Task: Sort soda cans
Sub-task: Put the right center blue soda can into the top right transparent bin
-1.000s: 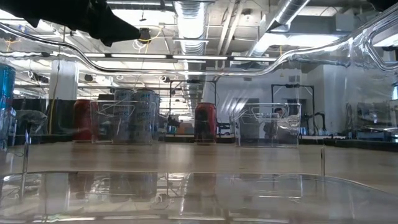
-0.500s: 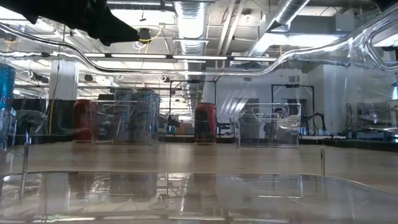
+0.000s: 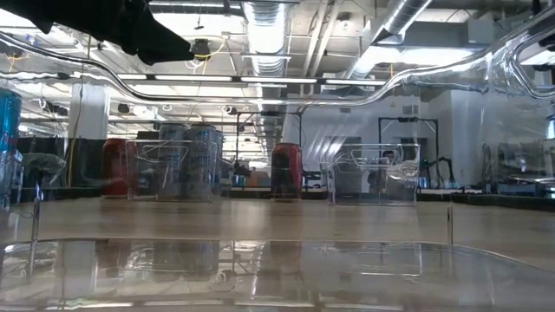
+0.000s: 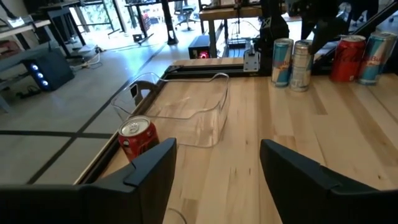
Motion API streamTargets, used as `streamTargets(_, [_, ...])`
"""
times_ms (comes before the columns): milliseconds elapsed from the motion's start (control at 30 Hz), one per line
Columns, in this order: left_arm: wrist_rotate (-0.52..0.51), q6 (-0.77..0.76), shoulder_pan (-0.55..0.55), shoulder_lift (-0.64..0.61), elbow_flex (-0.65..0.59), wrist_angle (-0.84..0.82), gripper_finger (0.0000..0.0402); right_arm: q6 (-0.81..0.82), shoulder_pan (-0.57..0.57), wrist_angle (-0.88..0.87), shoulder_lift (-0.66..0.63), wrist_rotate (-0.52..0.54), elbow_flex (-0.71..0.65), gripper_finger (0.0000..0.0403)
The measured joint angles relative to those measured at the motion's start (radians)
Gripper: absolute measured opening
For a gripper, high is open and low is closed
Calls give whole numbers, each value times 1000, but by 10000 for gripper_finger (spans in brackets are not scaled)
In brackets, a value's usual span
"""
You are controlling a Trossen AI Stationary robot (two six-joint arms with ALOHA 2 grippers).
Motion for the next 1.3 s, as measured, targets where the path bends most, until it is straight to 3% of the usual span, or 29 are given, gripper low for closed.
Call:
streamTargets(367, [0,30,0,0,0,2,229,-5,-35,40,0,111,-17,373])
streamTargets(567, [0,40,0,0,0,-10,229,-35,-68,134,1,107,-21,327])
streamTargets(1000, [0,50,0,0,0,-12,229,-47,-99,157,0,100,-20,231])
streamTargets(1300, [-29,51,0,0,0,-6,229,-307,-240,265,79,137,55,231])
